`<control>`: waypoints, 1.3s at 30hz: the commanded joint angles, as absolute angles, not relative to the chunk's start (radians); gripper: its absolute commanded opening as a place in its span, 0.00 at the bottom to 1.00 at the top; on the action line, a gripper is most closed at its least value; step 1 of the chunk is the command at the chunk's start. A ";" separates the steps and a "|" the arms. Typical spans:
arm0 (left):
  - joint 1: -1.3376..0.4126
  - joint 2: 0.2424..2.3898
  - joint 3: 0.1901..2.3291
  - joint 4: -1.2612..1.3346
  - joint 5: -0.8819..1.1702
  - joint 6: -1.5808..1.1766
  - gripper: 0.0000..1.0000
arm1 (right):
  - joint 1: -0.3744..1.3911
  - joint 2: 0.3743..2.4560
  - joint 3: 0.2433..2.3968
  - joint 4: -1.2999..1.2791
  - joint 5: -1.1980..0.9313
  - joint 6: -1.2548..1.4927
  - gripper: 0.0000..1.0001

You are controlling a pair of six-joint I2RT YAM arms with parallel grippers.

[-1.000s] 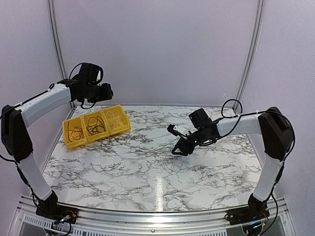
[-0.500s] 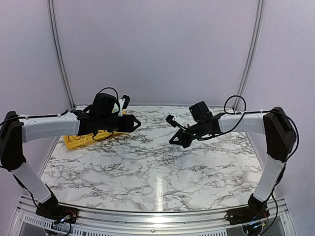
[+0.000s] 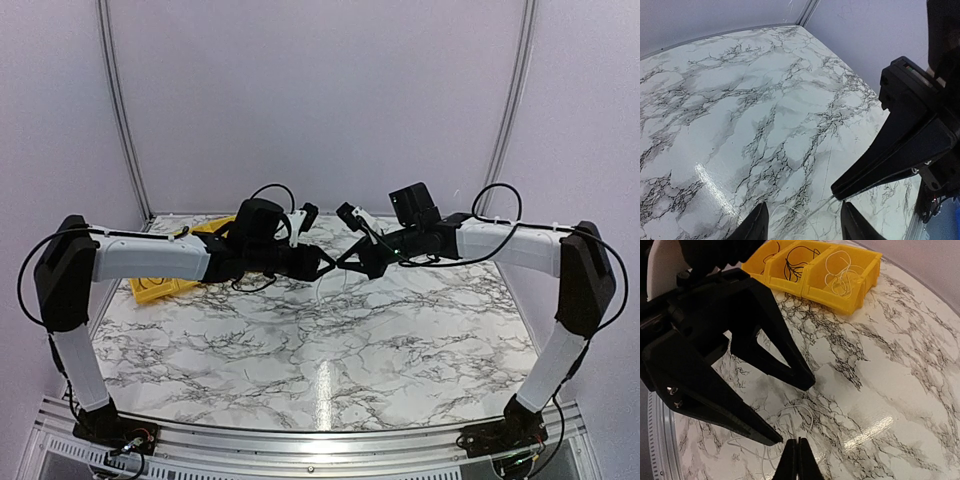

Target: Untangle the cables

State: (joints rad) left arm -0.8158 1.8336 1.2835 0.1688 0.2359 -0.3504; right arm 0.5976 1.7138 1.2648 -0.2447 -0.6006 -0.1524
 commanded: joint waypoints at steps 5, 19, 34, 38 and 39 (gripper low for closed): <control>-0.818 1.900 1.321 0.216 0.258 -0.343 0.50 | 0.604 1.664 1.316 -0.261 -0.610 -0.127 0.00; -0.819 2.063 1.300 0.416 0.260 -0.456 0.43 | 0.580 1.638 1.422 -0.244 -0.699 -0.006 0.00; -0.805 2.105 1.231 0.455 0.218 -0.513 0.19 | 0.574 1.621 1.691 -0.305 -0.725 0.034 0.00; -0.801 2.093 1.207 0.469 0.213 -0.513 0.14 | 0.572 1.627 1.721 -0.296 -0.726 0.039 0.00; -0.800 2.087 1.202 0.471 0.211 -0.512 0.13 | 0.570 1.629 1.722 -0.289 -0.725 0.042 0.00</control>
